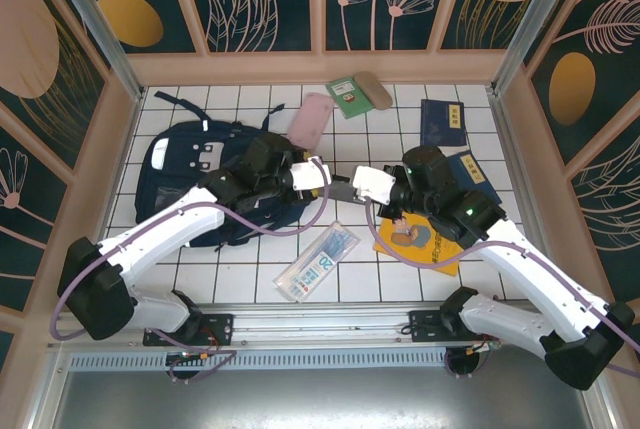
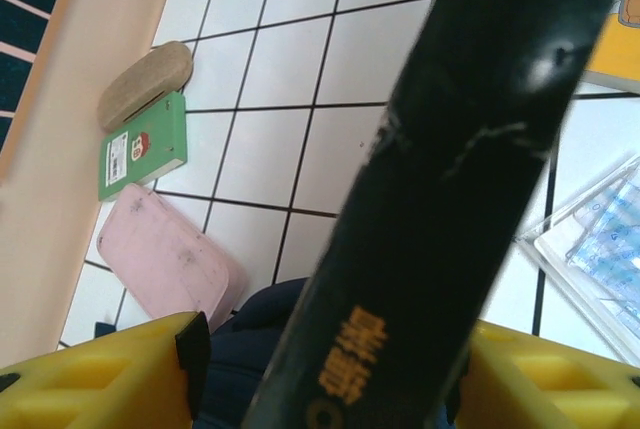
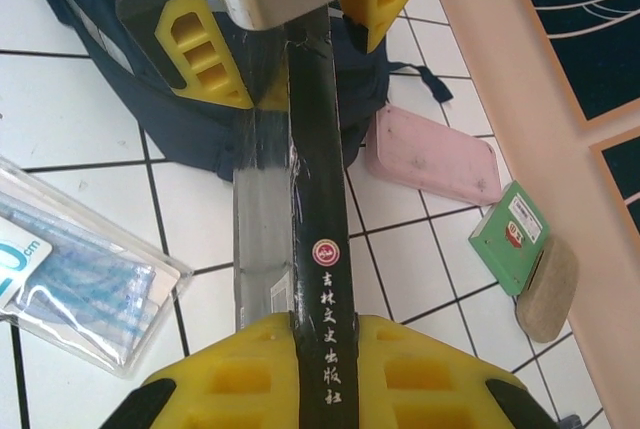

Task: Pack the student bag

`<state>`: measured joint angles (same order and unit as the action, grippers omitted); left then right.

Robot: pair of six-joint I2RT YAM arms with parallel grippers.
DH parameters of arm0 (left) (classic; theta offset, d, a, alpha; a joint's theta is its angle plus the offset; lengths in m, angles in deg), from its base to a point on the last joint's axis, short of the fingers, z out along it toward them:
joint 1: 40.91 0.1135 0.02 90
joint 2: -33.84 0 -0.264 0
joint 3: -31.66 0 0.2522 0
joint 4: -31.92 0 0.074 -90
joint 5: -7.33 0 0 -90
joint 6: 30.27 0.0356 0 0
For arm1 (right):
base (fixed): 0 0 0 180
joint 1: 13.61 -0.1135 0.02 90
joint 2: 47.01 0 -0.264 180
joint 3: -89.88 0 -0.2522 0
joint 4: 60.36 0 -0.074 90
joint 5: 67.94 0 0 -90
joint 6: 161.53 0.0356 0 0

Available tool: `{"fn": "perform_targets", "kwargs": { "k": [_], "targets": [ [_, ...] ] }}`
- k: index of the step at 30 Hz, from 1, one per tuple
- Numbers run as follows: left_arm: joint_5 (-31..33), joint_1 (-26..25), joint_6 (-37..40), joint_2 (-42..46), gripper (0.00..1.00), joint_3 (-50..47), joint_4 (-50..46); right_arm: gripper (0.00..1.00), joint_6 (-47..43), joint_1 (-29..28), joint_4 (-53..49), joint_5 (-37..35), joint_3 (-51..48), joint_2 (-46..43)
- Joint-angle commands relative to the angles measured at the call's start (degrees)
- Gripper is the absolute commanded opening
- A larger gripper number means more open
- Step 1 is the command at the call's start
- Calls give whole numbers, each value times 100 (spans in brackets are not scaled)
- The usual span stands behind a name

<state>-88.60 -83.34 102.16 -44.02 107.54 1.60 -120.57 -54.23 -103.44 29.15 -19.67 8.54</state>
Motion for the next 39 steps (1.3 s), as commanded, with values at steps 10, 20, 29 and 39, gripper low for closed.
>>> {"fn": "perform_targets", "kwargs": {
  "k": [10, 20, 29, 39],
  "targets": [
    [-604, 5, -292, 1312, 0, -985, 1130, 99, 1257, 223, 2238, 952, -1276, -959],
    [-951, 53, -646, 1663, 0, -1071, 1459, 95, 1986, 265, 3461, 1842, -2100, -923],
    [-1065, 68, -685, 1653, 0, -961, 1314, 36, 2161, 270, 3836, 2006, -2223, -955],
    [-916, 61, -930, 1608, 69, -834, 1346, 0, 2081, 283, 3597, 2213, -2140, -1062]
  ]
}}
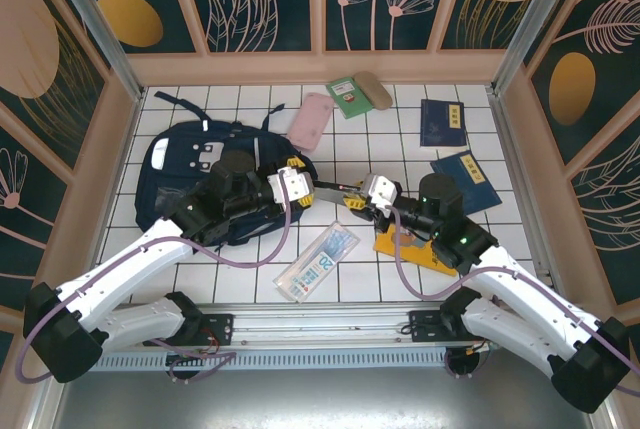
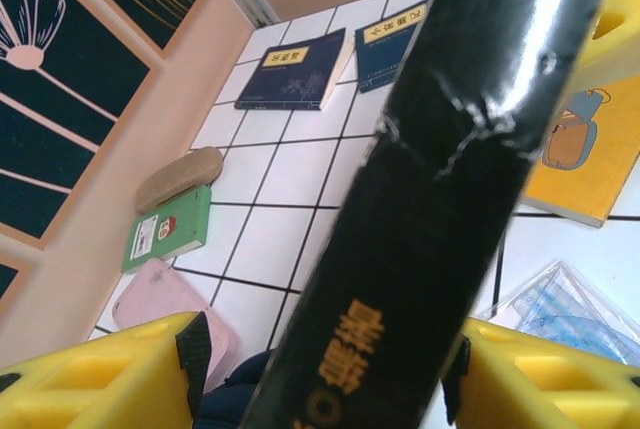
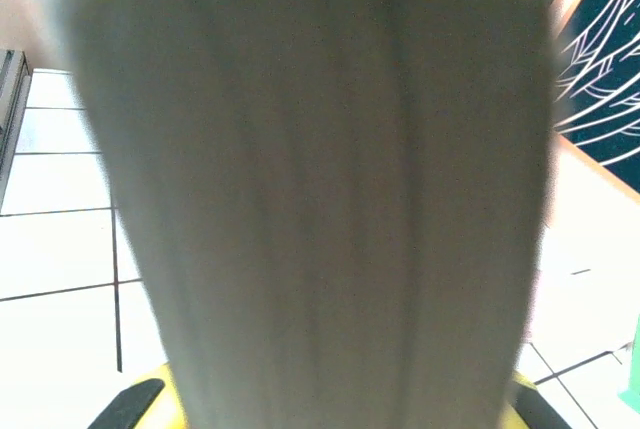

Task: Pack the student bag

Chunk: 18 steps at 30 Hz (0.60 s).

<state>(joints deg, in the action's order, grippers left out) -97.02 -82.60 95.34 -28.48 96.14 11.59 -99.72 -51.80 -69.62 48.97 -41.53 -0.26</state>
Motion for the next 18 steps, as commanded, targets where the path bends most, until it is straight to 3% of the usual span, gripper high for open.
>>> {"fn": "perform_targets", "kwargs": {
  "k": [1, 5, 12, 15, 18],
  "targets": [
    [-31, -13, -306, 54, 81, 337, 373, 0, 26, 42, 246, 207, 43, -216],
    [276, -13, -688, 162, 98, 360, 676, 0, 250, 106, 283, 109, 42, -253],
    [1042, -1, -1604, 511, 99, 470, 945, 0, 871, 168, 453, -1123, 3, -190],
    [1818, 37, -2655, 531, 98, 590, 745, 0, 1989, 311, 411, -2030, 269, -46],
    [2650, 141, -3845, 243, 99, 895, -23, 0, 2762, 437, -287, -2802, 773, 170]
  ]
}}
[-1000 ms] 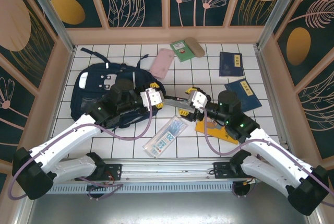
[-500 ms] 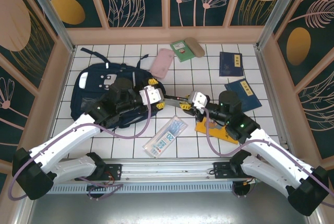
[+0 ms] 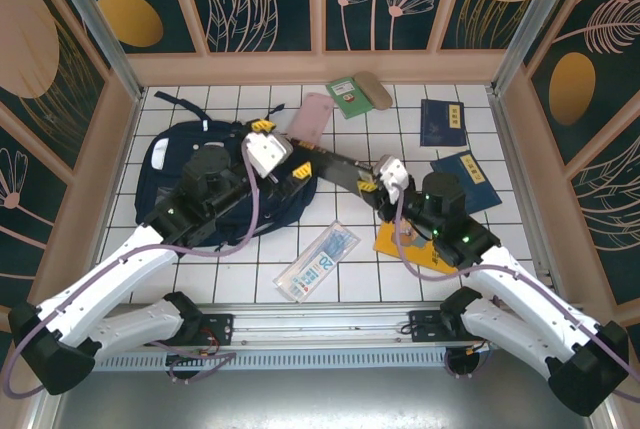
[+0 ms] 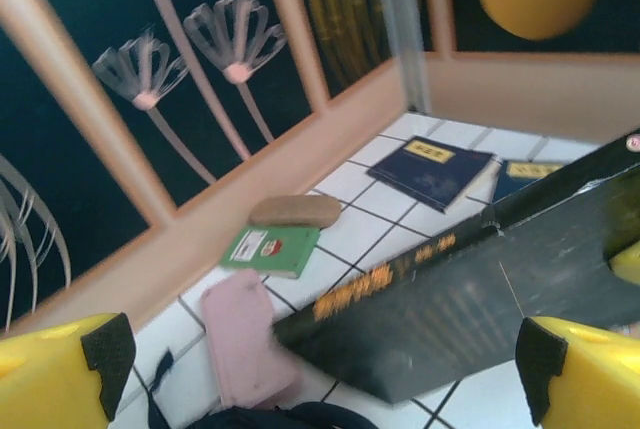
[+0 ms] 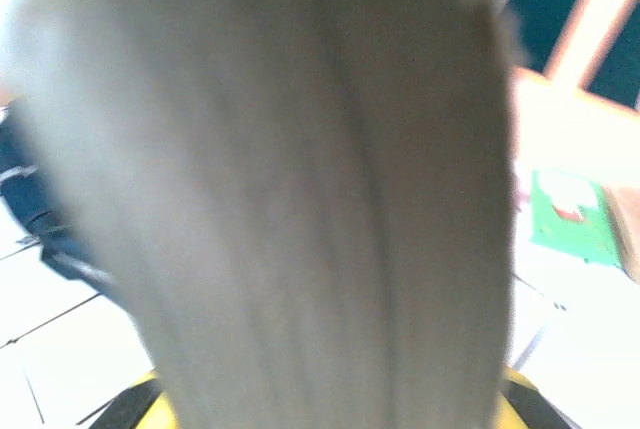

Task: Pack the student bag

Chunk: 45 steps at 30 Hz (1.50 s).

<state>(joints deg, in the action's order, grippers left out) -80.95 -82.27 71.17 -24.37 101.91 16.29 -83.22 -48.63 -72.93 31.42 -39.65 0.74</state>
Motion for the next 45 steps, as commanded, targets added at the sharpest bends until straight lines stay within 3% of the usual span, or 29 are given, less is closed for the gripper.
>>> {"fn": "perform_targets", "kwargs": {
  "k": [1, 4, 6, 8, 11, 17, 22, 29, 38, 45],
  "targets": [
    [1205, 237, -1984, -344, 99, 414, -819, 0, 1265, 139, -179, -1371, 757, 162],
    [574, 940, -3262, -698, 98, 406, -1384, 0, 1530, 233, -279, -1583, 831, 308],
    [-278, 1525, -3913, -884, 98, 169, -1280, 0, 1978, 329, -345, -1670, 902, 505],
    [-1068, 2022, -4404, -1261, 98, 87, -1240, 0, 2474, 627, -678, -1165, 1155, 868],
    [-1284, 2345, -4585, -1836, 99, 238, -1475, 0, 3009, 850, -992, -449, 1434, 1350],
    [-1796, 2904, -5035, -2601, 98, 110, -1192, 0, 3716, 911, -795, 220, 1370, 1689],
    [-2255, 2959, -5151, -3079, 98, 83, -835, 0, 3862, 1004, -638, 715, 1339, 1756],
    [-2493, 2962, -5113, -3573, 85, 177, -683, 0, 3809, 1075, -655, 883, 1288, 1765],
    [-2947, 2941, -5095, -3941, 61, 288, -373, 0, 3829, 1094, -392, 1216, 1025, 1881],
    [-2901, 2885, -4873, -4179, 37, 393, -452, 0, 3893, 1090, -220, 1311, 925, 1960]
  ]
}}
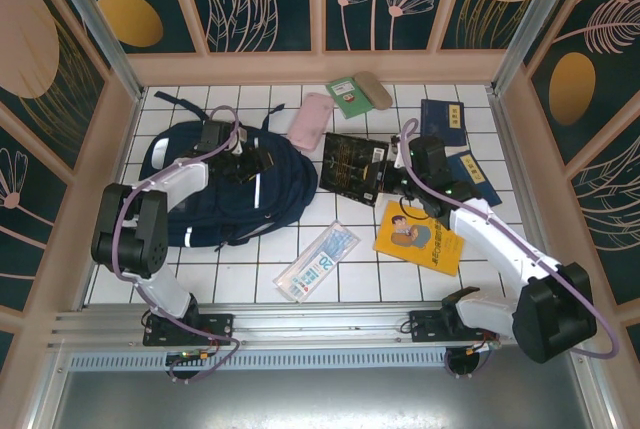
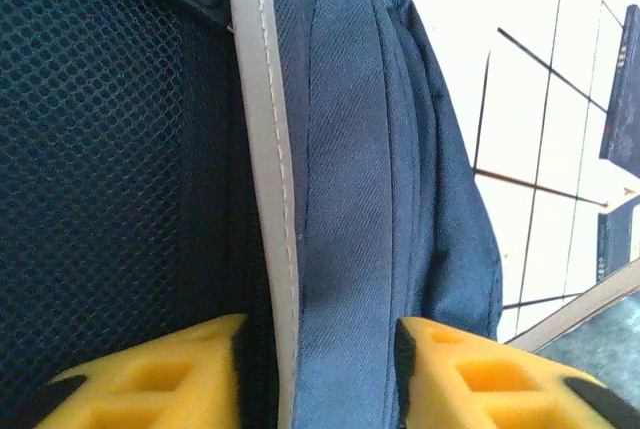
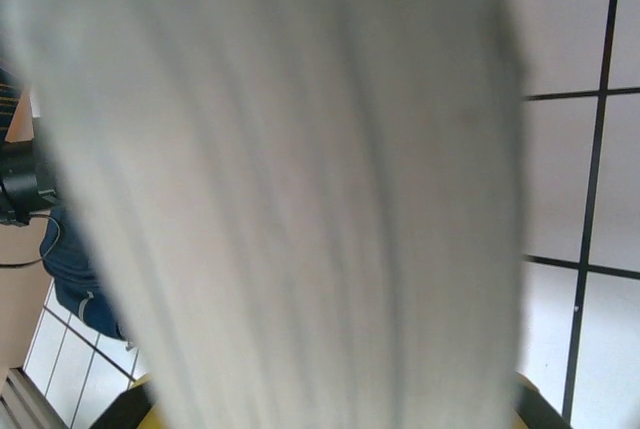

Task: Pack the student bag

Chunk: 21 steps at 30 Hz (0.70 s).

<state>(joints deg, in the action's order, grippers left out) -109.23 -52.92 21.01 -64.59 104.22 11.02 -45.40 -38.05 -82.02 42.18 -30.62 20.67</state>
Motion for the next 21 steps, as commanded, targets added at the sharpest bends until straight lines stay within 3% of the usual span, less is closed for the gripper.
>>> {"fn": "perform_targets", "kwargs": {
  "k": [1, 8, 10, 13, 14, 21],
  "targets": [
    [-27, -67, 186, -180, 35, 185, 38, 0, 104, 36, 703, 245, 20, -26],
    [159, -212, 421, -416, 29, 377, -107, 0, 129, 35, 787, 271, -43, 49],
    [393, -221, 503, -459, 16, 378, -169, 0, 151, 42, 765, 204, -51, 80],
    [454, -222, 750, -471, 8, 426, -238, 0, 297, 45, 635, 121, 8, 161],
    [425, -217, 843, -425, 1, 453, -272, 0, 388, 59, 572, 102, 42, 190],
    [815, -221, 1317, 463, 0, 1179, -1332, 0, 335, 107, 67, -416, 349, 332]
  ]
}}
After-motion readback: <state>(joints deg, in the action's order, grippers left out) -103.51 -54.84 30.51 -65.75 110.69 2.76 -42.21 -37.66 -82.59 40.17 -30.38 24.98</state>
